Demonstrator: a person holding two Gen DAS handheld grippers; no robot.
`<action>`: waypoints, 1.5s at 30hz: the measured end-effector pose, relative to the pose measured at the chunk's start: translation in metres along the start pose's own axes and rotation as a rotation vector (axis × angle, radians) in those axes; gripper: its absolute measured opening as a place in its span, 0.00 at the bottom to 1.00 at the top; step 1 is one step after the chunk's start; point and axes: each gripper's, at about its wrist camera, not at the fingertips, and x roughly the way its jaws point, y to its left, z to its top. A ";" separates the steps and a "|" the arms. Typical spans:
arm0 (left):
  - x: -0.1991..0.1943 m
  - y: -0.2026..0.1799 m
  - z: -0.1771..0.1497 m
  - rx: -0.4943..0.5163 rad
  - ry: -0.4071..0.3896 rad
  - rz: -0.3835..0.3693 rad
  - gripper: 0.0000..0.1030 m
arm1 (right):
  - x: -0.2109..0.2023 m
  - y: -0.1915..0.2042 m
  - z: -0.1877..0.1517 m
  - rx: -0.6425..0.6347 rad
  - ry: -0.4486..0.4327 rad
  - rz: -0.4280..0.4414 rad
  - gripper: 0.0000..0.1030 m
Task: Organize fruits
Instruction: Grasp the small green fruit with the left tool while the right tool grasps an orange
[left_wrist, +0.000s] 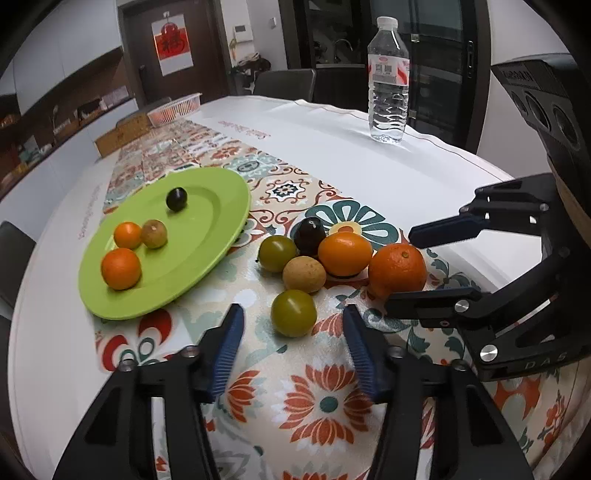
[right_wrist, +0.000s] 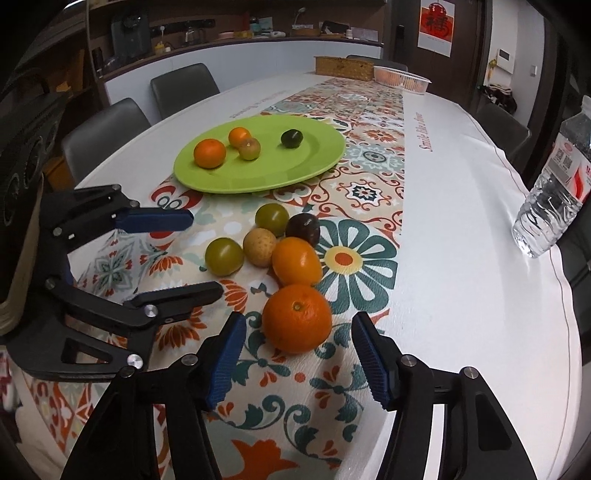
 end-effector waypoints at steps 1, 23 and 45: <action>0.003 0.000 0.001 -0.005 0.007 -0.006 0.46 | 0.002 -0.001 0.000 0.008 0.004 0.007 0.55; 0.003 -0.001 0.004 -0.107 0.032 -0.003 0.27 | 0.007 -0.006 0.002 0.043 0.004 0.057 0.40; -0.054 0.005 0.007 -0.237 -0.059 0.094 0.27 | -0.029 0.001 0.013 0.020 -0.096 0.074 0.40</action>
